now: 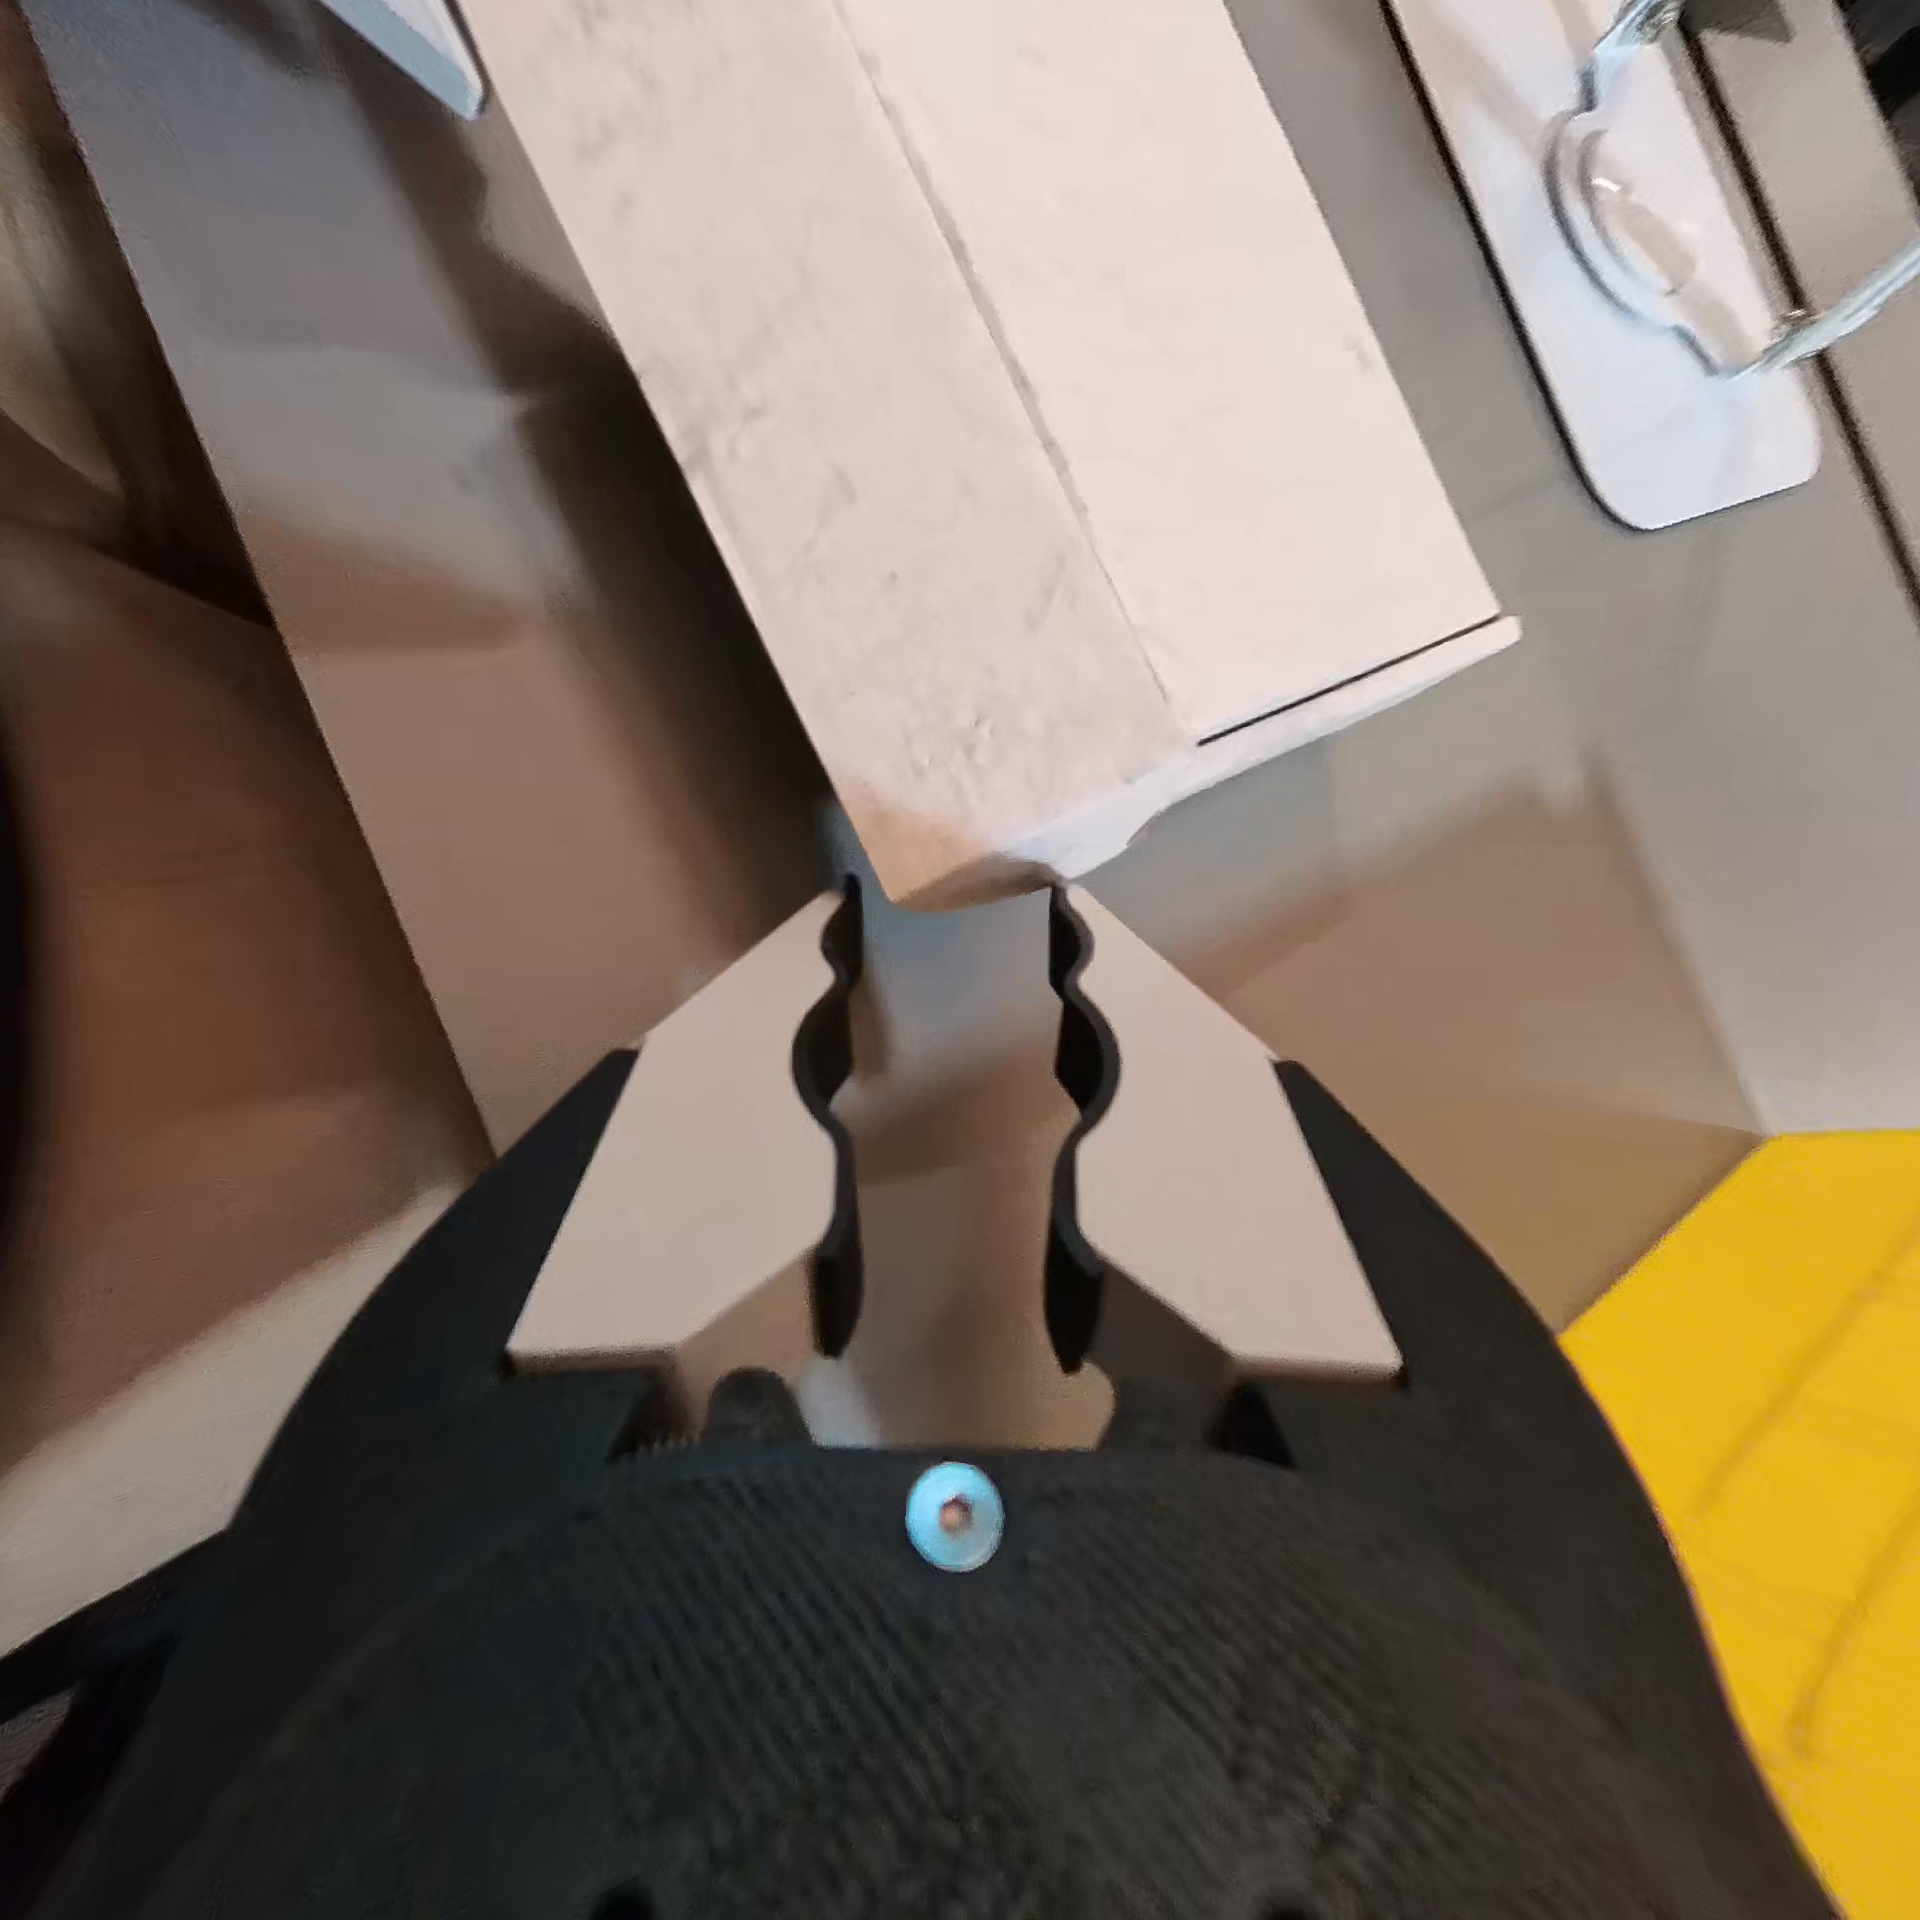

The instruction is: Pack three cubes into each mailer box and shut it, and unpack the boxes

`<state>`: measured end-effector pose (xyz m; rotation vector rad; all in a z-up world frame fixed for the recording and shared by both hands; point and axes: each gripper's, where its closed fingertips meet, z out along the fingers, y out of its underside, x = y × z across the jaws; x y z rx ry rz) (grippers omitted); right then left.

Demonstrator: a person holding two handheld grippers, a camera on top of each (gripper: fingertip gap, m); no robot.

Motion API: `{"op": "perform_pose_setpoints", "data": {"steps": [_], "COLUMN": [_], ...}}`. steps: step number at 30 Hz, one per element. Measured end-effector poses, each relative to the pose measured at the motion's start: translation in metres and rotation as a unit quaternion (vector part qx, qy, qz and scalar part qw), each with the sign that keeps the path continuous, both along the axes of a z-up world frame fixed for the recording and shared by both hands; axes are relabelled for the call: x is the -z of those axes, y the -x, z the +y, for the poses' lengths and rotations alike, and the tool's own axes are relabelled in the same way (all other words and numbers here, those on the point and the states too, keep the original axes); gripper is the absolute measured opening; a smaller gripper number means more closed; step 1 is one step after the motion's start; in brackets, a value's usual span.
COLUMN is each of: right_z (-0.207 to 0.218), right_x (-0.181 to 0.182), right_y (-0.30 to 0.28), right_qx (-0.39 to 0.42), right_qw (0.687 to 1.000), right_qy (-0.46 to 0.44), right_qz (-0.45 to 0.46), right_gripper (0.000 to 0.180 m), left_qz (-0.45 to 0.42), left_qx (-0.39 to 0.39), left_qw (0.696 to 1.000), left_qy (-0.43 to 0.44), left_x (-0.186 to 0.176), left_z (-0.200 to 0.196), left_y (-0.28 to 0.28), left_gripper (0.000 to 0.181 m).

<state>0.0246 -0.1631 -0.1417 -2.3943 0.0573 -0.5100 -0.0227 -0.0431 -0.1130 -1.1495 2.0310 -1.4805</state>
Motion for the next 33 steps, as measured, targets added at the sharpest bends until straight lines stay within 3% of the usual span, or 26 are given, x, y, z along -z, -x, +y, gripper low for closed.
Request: {"op": "perform_pose_setpoints", "data": {"steps": [7, 12, 18, 33], "right_z": [-0.001, 0.001, 0.002, 0.000], "right_x": [-0.015, -0.017, -0.019, -0.001], "right_y": [-0.001, 0.005, 0.008, 0.003], "right_qx": [-0.006, -0.010, -0.005, 0.010], "right_qw": [0.999, 0.999, 0.995, 0.996], "right_qy": [-0.020, -0.044, -0.074, -0.047], "right_qz": [-0.024, 0.016, 0.066, 0.073], "right_gripper": [0.018, 0.012, 0.013, 0.013], "left_qz": [-0.022, -0.027, -0.028, -0.026], "left_qx": [0.006, 0.006, 0.007, -0.002], "left_qw": [0.999, 0.999, 0.998, 0.998], "left_qy": [-0.038, -0.044, -0.047, -0.058], "left_x": [0.003, 0.003, 0.004, 0.008], "left_z": [-0.004, -0.005, -0.005, -0.002], "left_y": [0.001, 0.002, 0.002, -0.001], "left_gripper": [0.049, 0.049, 0.049, 0.050]}}
